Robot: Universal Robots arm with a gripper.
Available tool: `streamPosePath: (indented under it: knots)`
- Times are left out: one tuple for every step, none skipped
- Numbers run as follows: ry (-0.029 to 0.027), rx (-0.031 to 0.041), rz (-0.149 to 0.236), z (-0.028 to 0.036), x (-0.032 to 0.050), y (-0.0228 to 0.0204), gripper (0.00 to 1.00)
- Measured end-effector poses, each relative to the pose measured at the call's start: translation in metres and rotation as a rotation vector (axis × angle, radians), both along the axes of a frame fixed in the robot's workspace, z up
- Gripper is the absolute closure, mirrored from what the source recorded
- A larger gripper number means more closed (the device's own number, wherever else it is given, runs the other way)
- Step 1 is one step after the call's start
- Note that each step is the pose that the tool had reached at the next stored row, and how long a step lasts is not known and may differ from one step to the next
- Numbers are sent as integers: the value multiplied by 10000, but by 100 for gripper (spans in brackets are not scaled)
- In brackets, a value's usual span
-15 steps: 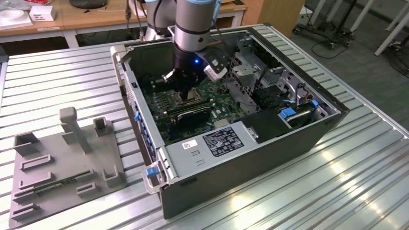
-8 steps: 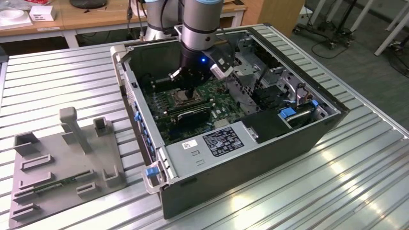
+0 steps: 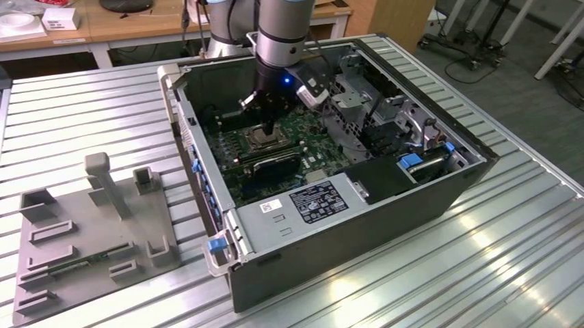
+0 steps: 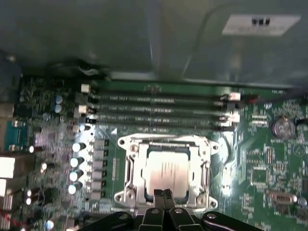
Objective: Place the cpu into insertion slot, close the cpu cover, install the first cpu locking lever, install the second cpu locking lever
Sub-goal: 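Install the second cpu locking lever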
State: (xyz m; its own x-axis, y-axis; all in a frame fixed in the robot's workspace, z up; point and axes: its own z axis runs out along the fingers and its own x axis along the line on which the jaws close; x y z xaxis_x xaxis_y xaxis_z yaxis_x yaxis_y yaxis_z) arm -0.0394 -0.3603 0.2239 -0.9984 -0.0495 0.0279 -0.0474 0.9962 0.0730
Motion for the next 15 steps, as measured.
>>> streamPosePath:
  knots:
    - [-1,1,1,-2,0,20,89]
    - [-1,2,0,-3,1,34,89]
    - [-1,1,0,-3,5,46,89]
    - [0,1,2,-4,13,53,89]
    - [0,1,1,-4,22,57,89]
    - [0,1,1,-4,33,60,89]
    - [0,1,1,-4,40,60,89]
    - [-1,1,1,-4,41,60,89]
    - [-1,1,0,-4,41,60,89]
    - [-1,2,-1,-4,41,60,89]
    - [-1,1,-1,-3,41,61,89]
    - [-1,-1,0,-2,41,61,89]
    - [-1,-3,0,-1,42,61,89]
    - [-1,-4,0,0,42,61,89]
    - [-1,-4,1,1,42,61,89]
